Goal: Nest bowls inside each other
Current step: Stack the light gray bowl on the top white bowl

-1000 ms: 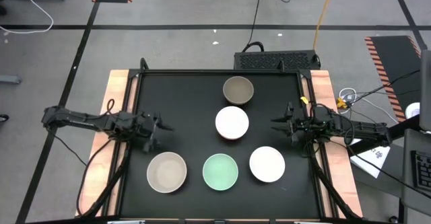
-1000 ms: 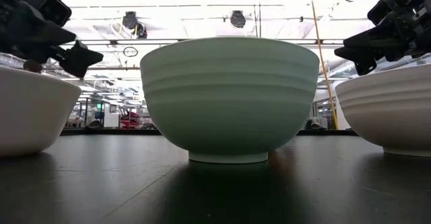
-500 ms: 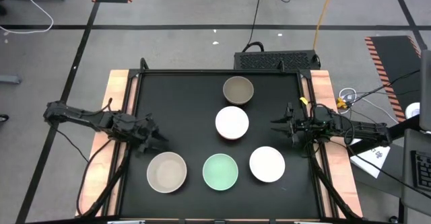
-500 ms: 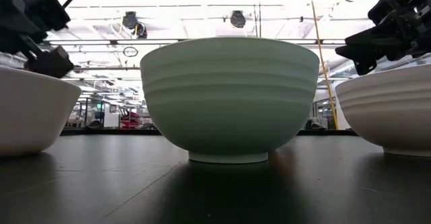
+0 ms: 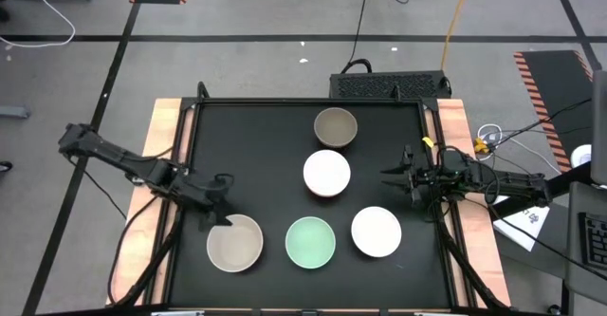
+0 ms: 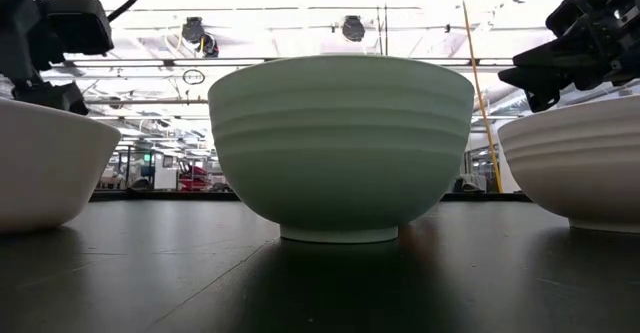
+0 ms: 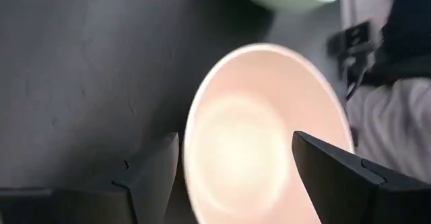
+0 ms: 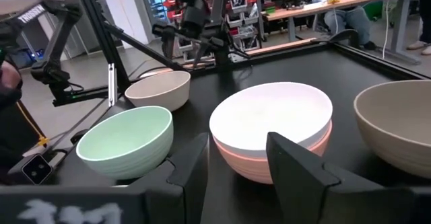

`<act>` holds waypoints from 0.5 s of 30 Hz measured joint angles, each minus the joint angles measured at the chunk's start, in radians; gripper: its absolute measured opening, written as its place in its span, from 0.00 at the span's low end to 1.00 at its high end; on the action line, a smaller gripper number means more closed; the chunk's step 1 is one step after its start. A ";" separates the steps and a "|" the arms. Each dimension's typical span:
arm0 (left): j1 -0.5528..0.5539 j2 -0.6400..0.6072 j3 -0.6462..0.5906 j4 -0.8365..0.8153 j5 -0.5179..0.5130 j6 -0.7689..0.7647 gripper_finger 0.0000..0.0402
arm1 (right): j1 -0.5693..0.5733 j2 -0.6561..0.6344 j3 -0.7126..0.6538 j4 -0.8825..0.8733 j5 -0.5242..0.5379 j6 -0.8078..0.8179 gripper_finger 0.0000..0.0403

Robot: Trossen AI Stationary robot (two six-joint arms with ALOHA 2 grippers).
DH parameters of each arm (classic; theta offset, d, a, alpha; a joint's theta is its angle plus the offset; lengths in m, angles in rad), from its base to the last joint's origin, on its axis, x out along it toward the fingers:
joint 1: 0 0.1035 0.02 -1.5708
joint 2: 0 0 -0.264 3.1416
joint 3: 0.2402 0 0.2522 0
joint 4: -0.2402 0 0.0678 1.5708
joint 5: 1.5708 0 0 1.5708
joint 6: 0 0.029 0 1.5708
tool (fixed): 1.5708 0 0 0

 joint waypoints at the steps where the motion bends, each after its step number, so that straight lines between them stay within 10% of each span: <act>1: -0.009 0.032 0.015 -0.007 0.000 -0.005 0.73 | 0.000 0.000 0.000 -0.006 0.000 0.000 0.35; 15: -0.058 0.293 0.126 -0.051 0.000 -0.018 0.73 | 0.000 0.000 0.000 -0.023 0.000 0.003 0.36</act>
